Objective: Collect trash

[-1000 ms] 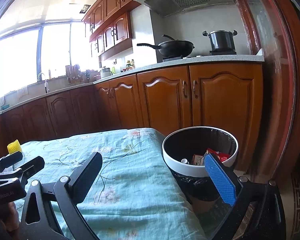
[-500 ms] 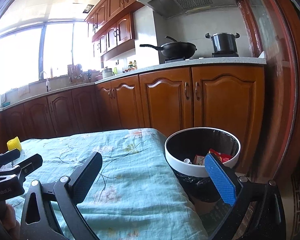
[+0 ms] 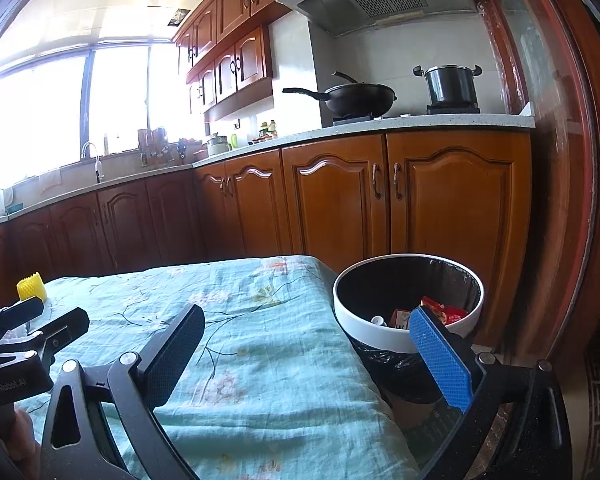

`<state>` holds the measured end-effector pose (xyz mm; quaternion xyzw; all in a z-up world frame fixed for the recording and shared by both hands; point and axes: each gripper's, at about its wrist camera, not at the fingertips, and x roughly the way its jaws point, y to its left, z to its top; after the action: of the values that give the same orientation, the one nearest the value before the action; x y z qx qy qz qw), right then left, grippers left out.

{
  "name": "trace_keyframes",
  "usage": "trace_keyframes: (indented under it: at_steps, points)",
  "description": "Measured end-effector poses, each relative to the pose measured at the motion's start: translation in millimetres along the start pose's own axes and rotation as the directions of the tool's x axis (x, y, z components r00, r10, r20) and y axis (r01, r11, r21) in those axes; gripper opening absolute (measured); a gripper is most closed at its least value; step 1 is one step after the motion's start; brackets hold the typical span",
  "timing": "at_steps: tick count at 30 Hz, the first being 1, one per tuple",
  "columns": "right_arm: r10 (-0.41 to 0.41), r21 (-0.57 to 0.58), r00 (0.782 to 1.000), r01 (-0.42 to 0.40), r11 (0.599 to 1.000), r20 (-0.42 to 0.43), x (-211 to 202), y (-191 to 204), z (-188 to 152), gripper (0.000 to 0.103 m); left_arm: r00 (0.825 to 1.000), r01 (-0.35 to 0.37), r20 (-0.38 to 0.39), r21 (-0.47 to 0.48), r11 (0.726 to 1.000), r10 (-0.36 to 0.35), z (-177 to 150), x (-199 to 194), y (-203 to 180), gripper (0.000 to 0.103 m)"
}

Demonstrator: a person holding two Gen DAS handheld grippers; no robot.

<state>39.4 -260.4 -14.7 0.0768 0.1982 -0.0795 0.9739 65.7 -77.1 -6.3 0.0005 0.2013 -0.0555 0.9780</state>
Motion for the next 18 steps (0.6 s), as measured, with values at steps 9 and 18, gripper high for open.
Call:
trace_keyframes:
  at_steps: [9,18]
  points:
    - [0.007,0.006,1.000,-0.007,1.000,-0.009,1.5,-0.1,-1.4,0.103,1.000,0.009,0.001,0.005,1.000,-0.009,0.8,3.3,4.3,0.102]
    - [0.010,0.008,1.000,-0.010,1.000,-0.003,-0.3,-0.4,0.4,0.103,1.000,0.020,0.011,0.012,1.000,-0.020,0.0,4.6,7.0,0.102]
